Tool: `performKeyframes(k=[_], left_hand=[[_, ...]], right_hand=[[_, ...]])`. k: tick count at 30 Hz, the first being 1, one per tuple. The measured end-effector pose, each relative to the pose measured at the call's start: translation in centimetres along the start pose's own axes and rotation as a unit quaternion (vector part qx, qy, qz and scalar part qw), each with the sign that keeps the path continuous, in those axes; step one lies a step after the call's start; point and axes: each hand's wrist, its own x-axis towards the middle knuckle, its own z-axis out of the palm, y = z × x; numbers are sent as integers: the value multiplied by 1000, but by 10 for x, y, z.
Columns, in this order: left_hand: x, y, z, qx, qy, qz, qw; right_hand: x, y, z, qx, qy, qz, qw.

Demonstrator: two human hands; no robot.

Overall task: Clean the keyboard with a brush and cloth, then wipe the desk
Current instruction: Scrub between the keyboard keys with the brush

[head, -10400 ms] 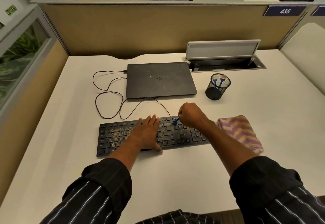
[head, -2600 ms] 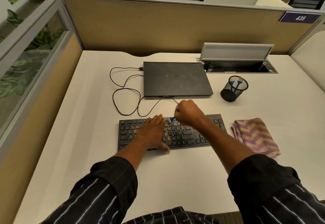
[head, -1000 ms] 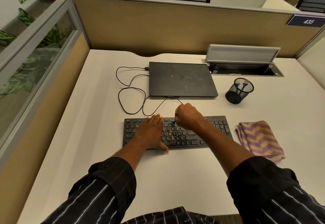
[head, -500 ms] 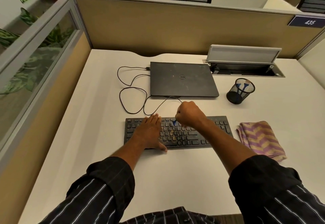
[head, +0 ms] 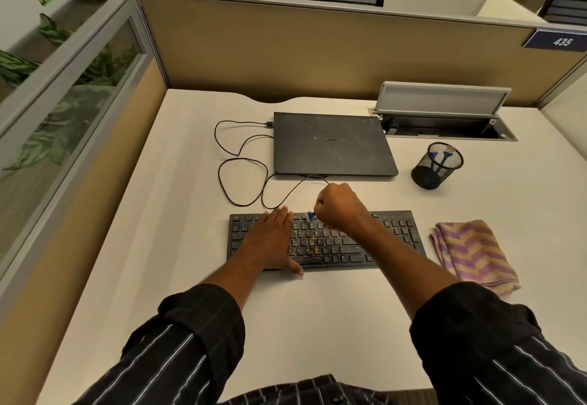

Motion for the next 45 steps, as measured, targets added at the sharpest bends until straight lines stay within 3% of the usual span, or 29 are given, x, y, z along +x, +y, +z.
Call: performKeyframes(k=[4,11,17,23,29,35,41,45], left_hand=[[0,0,1,-6,0,0,1000],[0,0,0,0,3,0,1000],[-1,-1,1,-8,8,3,1000],[-2,-3,0,-1,11,8,1000],[-4,-6,1,-7,7,4,1000],[-7,-10,1,-4,2,-2,1000],[-9,-15,1,-13,-6,-11,1000],[-10,-18,2,-13,4,-15,1000]], right_hand=[[-5,-1,3,-14,-46,6,999],[-3,-8,0,1,-24,-15,1000],[-7,-11,6,-9,-74,-10,997],[-2,-15,-1,-4,-25,-17,1000],[-4,-14,4,-18,-80,7,997],[-5,-25,1,10,-39,-26,999],[-6,-27,12,-28,-84,-21,996],[-1,-29,7,-14,-32,-38,999]])
